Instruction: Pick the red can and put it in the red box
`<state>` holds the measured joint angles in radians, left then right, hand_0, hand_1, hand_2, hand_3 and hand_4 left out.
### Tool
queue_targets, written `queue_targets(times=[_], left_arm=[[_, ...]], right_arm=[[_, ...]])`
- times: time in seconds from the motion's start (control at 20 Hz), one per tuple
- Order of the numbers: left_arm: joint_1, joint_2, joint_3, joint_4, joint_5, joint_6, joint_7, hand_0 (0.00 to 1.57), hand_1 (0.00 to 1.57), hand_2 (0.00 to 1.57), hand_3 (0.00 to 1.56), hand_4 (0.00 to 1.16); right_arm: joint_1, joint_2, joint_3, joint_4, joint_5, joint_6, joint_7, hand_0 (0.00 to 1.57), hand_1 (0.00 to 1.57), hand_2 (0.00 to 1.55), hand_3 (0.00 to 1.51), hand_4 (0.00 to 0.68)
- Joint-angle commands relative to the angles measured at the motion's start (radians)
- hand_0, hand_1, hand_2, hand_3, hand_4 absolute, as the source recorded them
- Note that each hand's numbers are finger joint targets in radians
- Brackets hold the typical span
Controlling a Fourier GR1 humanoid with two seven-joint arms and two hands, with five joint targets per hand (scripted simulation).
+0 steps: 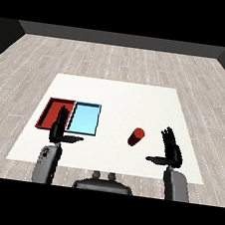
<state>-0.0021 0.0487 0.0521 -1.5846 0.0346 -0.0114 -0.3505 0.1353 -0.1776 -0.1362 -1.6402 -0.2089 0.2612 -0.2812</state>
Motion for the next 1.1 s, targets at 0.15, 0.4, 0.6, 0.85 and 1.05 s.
queue_targets(times=[0.15,0.4,0.6,0.85,1.05], left_arm=[[0.019,0.007,0.003,-0.040,0.005,-0.012,-0.004,0.00,0.00,0.00,0.00,0.00],[0.011,-0.007,0.010,0.016,0.002,-0.009,-0.067,0.00,0.00,0.00,0.00,0.00],[0.055,-0.010,-0.008,-0.001,-0.008,-0.022,-0.091,0.00,0.00,0.00,0.00,0.00],[-0.022,0.022,0.038,0.018,0.030,-0.034,-0.013,0.00,0.00,0.00,0.00,0.00],[-0.011,0.033,0.059,0.016,0.039,-0.041,-0.048,0.00,0.00,0.00,0.00,0.00]], right_arm=[[0.016,-0.025,-0.069,0.067,-0.011,0.089,-0.076,0.00,0.00,0.00,0.00,0.000],[-0.005,0.049,-0.028,0.056,0.037,0.026,-0.060,0.00,0.00,0.00,0.00,0.000],[-0.034,0.035,-0.050,0.116,0.017,0.061,-0.081,0.00,0.00,0.00,0.00,0.000],[-0.091,0.056,-0.036,0.138,0.038,0.025,-0.063,0.00,0.00,0.00,0.00,0.000],[-0.084,0.071,-0.011,0.091,0.016,0.024,0.019,0.00,0.00,0.00,0.00,0.000]])
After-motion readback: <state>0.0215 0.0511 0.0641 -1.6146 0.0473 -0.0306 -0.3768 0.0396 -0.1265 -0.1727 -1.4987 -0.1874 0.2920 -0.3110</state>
